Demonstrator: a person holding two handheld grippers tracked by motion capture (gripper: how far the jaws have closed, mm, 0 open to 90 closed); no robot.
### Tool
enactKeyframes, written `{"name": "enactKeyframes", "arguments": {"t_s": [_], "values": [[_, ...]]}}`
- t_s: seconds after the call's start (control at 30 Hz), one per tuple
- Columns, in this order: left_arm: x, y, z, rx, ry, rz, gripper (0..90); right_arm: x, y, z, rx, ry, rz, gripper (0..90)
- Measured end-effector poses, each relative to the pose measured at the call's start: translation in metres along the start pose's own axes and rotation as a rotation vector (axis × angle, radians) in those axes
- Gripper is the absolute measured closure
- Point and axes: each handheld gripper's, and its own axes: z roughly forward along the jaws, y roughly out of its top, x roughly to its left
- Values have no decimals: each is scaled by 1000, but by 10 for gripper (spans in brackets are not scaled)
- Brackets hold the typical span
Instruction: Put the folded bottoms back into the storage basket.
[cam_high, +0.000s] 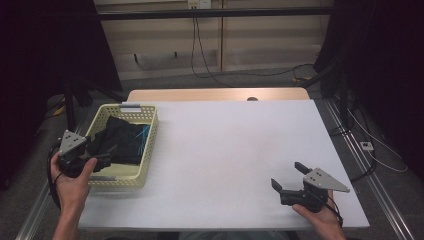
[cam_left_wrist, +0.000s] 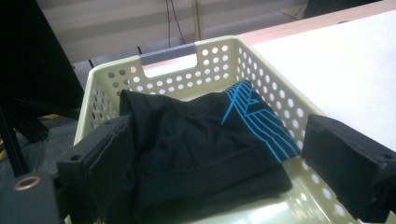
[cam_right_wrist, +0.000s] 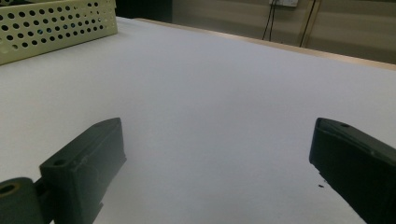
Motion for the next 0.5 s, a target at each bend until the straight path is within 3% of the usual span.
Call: {"name": "enactKeyframes", "arguments": {"t_s": [0.3, 0.5], "values": [[-18, -7, -8, 1, -39, 38, 91, 0, 0, 2, 3, 0, -1, 31], [-31, -9, -10, 19, -59, 31, 90, 0, 0, 1, 2, 2, -1, 31]]}}
